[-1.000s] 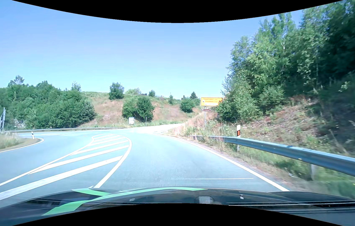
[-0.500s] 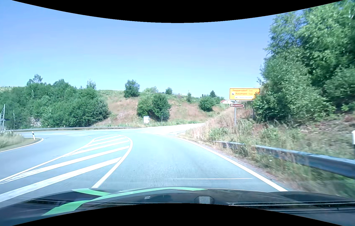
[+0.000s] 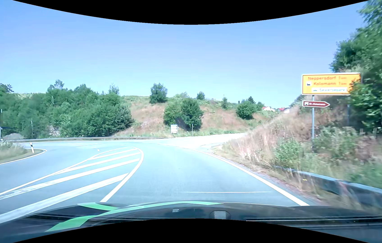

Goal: Follow the waypoints while adhering to traffic rules and regulations

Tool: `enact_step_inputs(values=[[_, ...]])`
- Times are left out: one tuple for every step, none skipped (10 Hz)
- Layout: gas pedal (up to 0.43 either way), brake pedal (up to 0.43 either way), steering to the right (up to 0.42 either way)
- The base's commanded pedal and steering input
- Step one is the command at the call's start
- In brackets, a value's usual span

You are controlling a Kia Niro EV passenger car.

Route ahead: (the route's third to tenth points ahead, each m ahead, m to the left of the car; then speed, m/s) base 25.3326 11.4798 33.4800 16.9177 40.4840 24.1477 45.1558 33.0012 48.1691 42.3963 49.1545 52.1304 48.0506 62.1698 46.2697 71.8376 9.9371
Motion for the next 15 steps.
enact_step_inputs(values=[[0.098, 0.000, -0.095], [0.098, 0.000, -0.094], [0.098, 0.000, -0.094], [0.110, 0.000, -0.094], [0.110, 0.000, -0.094], [0.130, 0.000, -0.094], [0.130, 0.000, -0.094], [0.138, 0.000, -0.094], [0.150, 0.000, -0.095], [0.150, 0.000, -0.096], [0.150, 0.000, -0.095], [0.150, 0.000, -0.095], [0.150, 0.000, -0.095], [0.130, 0.000, -0.094], [0.110, 0.000, -0.091]])
